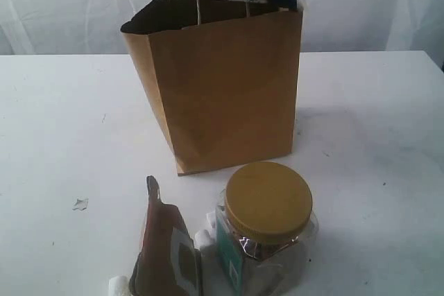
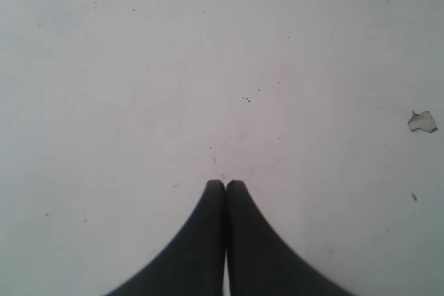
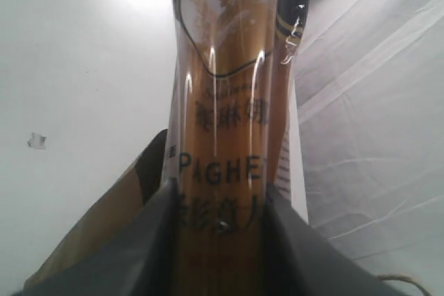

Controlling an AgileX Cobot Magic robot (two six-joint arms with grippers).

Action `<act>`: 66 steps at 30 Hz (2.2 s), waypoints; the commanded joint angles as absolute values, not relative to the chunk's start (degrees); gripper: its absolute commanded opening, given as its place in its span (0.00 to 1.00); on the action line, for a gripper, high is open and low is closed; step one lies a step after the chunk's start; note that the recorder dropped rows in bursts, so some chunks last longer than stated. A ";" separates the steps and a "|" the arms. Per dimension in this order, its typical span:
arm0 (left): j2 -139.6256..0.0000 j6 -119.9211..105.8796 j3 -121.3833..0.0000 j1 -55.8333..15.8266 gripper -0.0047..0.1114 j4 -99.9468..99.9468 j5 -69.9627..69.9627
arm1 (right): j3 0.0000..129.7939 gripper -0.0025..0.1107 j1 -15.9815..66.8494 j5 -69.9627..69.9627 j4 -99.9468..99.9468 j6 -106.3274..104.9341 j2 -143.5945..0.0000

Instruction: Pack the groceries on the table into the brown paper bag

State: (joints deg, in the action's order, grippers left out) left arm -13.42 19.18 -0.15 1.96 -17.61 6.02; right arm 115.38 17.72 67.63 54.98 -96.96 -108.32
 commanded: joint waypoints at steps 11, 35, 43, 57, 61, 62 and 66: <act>-13.25 19.28 0.00 1.88 0.04 -17.57 6.00 | 115.86 0.02 17.69 53.66 59.73 -92.39 -105.60; -13.25 19.28 0.00 1.88 0.04 -17.57 6.00 | 115.86 0.02 17.80 69.96 59.26 -80.12 -102.58; -13.25 19.28 0.00 1.88 0.04 -17.57 6.00 | 114.29 0.02 17.07 69.96 52.98 -71.26 -100.83; -13.25 19.28 0.00 1.88 0.04 -17.57 6.00 | 112.39 0.02 9.11 69.96 53.39 -67.19 -99.86; -13.25 19.28 0.00 1.88 0.04 -17.57 6.00 | 112.39 0.02 8.46 69.96 54.18 -66.93 -99.86; -13.25 19.28 0.00 1.88 0.04 -17.57 6.00 | 112.39 0.02 8.46 69.96 54.47 -66.80 -99.86; -13.25 19.28 0.00 1.88 0.04 -17.57 6.00 | 112.39 0.02 8.58 69.96 58.12 -66.80 -99.86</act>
